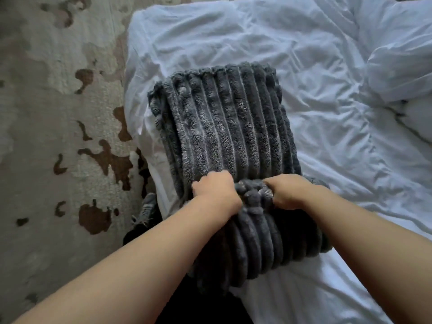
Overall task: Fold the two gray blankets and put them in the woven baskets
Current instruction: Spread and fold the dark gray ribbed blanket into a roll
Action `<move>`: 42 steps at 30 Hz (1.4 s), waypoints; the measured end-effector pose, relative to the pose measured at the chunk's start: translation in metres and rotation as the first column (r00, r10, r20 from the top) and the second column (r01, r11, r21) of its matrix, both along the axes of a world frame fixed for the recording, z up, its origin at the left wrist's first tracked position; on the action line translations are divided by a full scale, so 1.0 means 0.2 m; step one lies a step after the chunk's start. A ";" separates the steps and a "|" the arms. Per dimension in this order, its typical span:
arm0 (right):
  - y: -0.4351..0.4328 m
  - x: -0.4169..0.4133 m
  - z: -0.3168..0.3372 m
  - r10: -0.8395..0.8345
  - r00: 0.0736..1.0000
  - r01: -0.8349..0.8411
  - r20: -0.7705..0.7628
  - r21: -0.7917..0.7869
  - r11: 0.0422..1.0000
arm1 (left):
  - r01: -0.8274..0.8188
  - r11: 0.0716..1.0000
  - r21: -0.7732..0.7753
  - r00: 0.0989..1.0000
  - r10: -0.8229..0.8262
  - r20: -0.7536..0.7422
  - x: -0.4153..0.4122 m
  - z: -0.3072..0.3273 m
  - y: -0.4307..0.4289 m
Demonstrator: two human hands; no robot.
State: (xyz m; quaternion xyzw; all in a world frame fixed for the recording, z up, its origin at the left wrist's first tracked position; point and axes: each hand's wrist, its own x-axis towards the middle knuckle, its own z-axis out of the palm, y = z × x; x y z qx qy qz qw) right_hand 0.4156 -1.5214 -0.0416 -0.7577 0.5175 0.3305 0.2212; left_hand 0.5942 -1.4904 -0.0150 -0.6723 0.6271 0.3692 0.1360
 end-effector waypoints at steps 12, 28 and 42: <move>0.35 -0.07 0.03 -0.332 0.886 0.460 0.325 -0.523 0.717 | 0.509 0.853 0.116 0.814 -0.521 0.256 -0.23 -0.01 0.12; 0.94 0.17 -0.15 -0.452 -0.886 0.327 0.107 0.834 -0.444 | 0.649 0.726 0.230 0.741 -0.671 0.026 -0.18 -0.14 -0.11; 0.50 0.63 0.13 -0.370 -0.684 0.725 0.629 0.526 -0.445 | 0.732 0.629 0.264 0.676 -0.618 -0.401 0.12 -0.34 -0.69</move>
